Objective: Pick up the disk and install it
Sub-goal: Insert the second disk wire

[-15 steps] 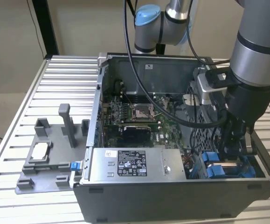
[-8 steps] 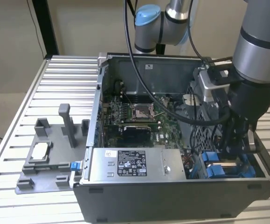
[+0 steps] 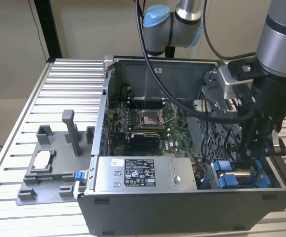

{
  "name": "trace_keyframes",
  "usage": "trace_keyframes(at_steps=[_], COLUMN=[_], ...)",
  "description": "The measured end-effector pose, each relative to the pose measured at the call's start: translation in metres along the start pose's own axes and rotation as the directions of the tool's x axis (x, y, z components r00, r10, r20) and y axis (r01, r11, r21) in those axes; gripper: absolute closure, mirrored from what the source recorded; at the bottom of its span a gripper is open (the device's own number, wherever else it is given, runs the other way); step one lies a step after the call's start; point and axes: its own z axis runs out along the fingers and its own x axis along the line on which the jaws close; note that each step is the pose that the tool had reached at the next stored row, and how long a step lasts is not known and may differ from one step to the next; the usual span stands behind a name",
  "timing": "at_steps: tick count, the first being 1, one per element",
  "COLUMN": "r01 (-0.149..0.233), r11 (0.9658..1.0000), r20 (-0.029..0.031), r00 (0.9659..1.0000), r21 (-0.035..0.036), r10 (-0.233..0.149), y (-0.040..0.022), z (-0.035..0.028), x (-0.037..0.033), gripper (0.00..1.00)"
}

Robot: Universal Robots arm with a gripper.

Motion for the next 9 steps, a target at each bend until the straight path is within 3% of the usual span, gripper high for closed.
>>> trace_keyframes(at_steps=[1, 4, 9], r01=[0.000, 0.000, 0.000], r11=[1.0000, 1.0000, 1.0000], r20=[-0.0001, -0.0004, -0.0003], r00=[1.0000, 1.0000, 1.0000], r21=[-0.0020, -0.0059, -0.0070], r10=[0.000, 0.000, 0.000], y=[-0.0026, -0.0082, -0.0097], z=[0.0003, 0.0012, 0.0038], x=[-0.0002, -0.0003, 0.0062], gripper=[1.00, 1.00, 1.00])
